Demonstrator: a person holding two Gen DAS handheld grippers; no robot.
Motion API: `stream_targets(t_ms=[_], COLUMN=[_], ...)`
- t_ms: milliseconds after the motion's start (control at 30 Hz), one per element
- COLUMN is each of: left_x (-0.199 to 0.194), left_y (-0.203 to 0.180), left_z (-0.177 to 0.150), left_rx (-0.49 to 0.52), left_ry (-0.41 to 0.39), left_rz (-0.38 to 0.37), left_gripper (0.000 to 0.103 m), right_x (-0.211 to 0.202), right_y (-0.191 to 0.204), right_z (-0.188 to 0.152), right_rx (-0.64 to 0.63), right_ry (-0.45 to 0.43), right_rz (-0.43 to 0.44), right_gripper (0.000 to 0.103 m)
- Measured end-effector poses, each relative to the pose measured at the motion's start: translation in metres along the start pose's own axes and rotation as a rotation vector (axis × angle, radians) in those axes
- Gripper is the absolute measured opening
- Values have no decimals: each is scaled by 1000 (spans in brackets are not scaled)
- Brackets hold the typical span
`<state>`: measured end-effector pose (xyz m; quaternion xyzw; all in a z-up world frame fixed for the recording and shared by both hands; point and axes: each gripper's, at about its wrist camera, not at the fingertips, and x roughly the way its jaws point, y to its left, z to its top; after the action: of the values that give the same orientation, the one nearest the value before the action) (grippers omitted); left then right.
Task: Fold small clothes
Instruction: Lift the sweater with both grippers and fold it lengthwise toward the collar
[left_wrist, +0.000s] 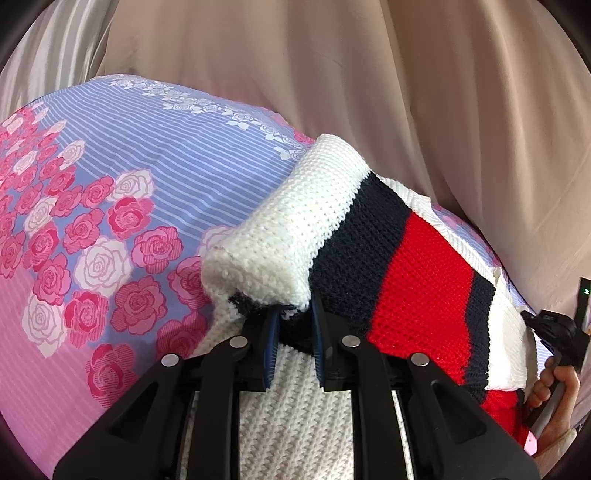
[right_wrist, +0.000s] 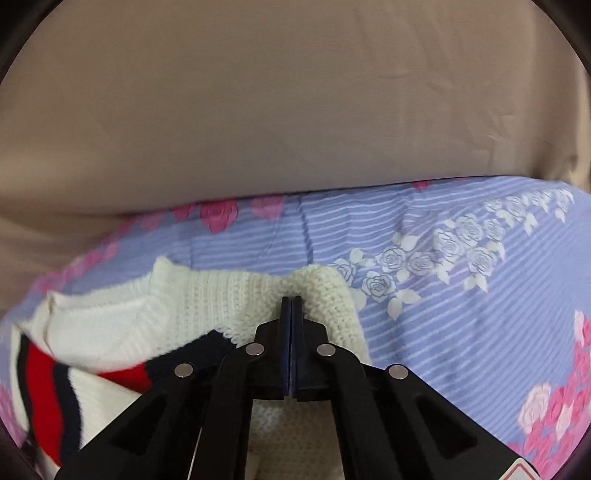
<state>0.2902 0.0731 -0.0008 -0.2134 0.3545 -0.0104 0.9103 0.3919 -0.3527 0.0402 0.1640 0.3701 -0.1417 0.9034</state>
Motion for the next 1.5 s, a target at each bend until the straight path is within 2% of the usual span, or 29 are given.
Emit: stream_targets(t_ms=[133, 200, 267, 333, 367, 400, 467, 533, 600, 633, 733, 867, 1000, 1033, 1100, 1133, 1200, 1233, 1267, 1333, 1400, 1500], left_x=[-3, -15, -34, -60, -81, -94, -126, -152, -173, -184, -205, -217, -215, -214, -211, -209, -206, -207, -209, -217, -238, -279], left_y=[7, 8, 6, 6, 10, 14, 30, 52, 77, 90, 113, 107, 90, 87, 79, 76, 72, 72, 71, 72, 70, 67], left_z=[1, -3, -11, -25, -36, -45, -66, -85, -104, -114, -136, -158, -168, -169, -169, -169, -168, -168, -166, -163, -159, -156], left_rx=[-26, -27, 18, 87, 138, 171, 226, 227, 189, 149, 39, 59, 93, 103, 139, 155, 172, 177, 192, 188, 218, 264], left_ry=[-1, -21, -17, 11, 37, 59, 117, 171, 235, 254, 278, 278, 290, 277, 259, 258, 266, 260, 254, 236, 184, 107], left_rz=[-39, -47, -41, -51, -53, -50, -33, -19, -23, -34, -93, -140, -195, -187, -162, -157, -141, -135, -134, -154, -160, -216], left_gripper=[22, 41, 45, 45, 48, 59, 73, 76, 85, 87, 90, 90, 90, 90, 78, 61, 33, 24, 6, 6, 5, 4], right_x=[-74, -119, -163, -205, -224, -238, -259, -272, -283, -287, -289, -281, -276, -274, -271, -270, -263, -261, -260, -265, -283, -322], right_y=[3, -9, -32, -64, -80, -96, -121, -136, -139, -138, -131, -121, -116, -114, -110, -109, -104, -102, -98, -95, -93, -99], right_z=[-51, -94, -139, -186, -208, -225, -265, -295, -324, -334, -349, -349, -345, -344, -341, -339, -337, -336, -335, -334, -333, -333], right_rx=[-131, -201, -257, -295, -301, -290, -238, -188, -170, -167, -132, -69, 9, 16, 25, 31, 49, 47, 36, 34, 9, -7], right_ry=[-89, -87, -72, -30, -9, 11, 75, 100, 99, 96, 98, 111, 132, 135, 135, 138, 157, 158, 160, 128, 55, -46], right_rz=[3, 8, -7, -3, -5, 0, 25, 28, -23, -26, 57, 153, 277, 293, 307, 320, 341, 337, 337, 337, 346, 385], right_gripper=[21, 36, 47, 54, 55, 58, 60, 60, 60, 61, 64, 71, 72, 72, 69, 66, 45, 38, 15, 12, 10, 10])
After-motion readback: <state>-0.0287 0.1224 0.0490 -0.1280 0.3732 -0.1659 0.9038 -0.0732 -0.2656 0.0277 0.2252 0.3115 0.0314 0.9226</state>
